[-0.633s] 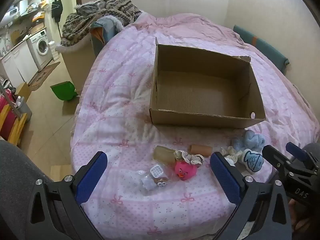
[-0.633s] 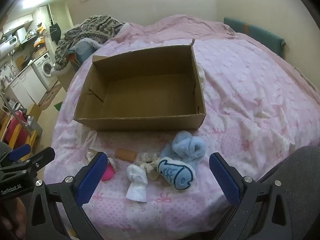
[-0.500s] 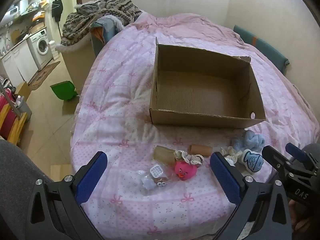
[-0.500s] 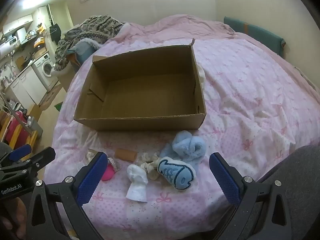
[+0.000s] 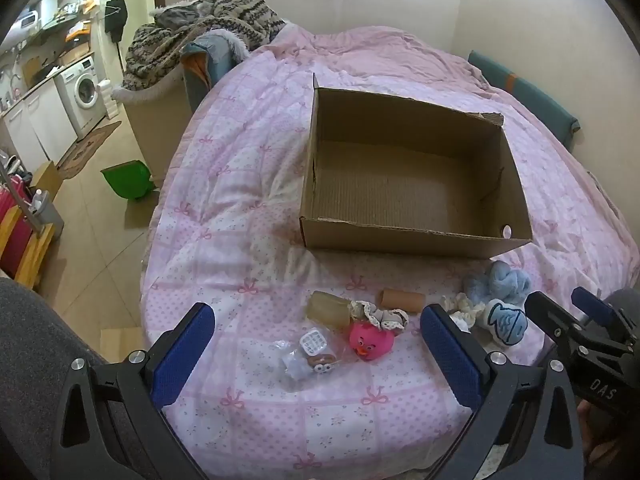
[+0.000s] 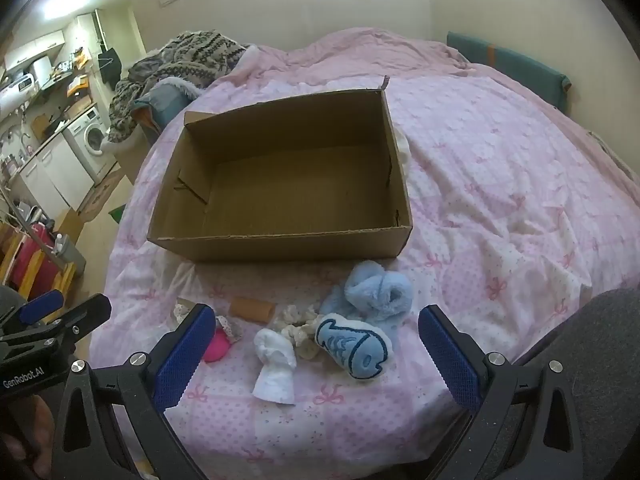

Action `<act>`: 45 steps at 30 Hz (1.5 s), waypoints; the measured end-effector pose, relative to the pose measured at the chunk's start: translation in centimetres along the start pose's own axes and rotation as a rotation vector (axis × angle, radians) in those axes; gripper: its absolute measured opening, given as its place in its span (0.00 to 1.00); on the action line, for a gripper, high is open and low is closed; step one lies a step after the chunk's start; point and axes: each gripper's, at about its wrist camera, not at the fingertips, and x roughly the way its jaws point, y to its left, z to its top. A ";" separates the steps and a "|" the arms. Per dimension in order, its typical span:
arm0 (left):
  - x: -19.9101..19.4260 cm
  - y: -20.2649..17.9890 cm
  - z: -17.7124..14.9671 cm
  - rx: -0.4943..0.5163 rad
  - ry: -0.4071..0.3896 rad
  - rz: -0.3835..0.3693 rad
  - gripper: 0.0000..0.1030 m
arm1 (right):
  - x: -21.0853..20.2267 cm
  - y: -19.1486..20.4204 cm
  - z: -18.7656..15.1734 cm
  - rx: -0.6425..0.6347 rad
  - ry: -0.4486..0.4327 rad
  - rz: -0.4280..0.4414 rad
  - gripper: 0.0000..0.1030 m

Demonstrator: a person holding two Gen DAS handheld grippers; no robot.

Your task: Organize soft objects

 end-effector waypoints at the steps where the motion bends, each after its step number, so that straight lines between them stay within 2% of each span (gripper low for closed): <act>1: 0.0 0.0 0.0 -0.001 0.000 -0.001 1.00 | 0.0 0.0 0.0 0.000 0.000 0.000 1.00; 45: 0.5 0.2 0.0 -0.017 0.002 0.000 1.00 | -0.1 -0.1 0.1 -0.002 -0.005 -0.004 1.00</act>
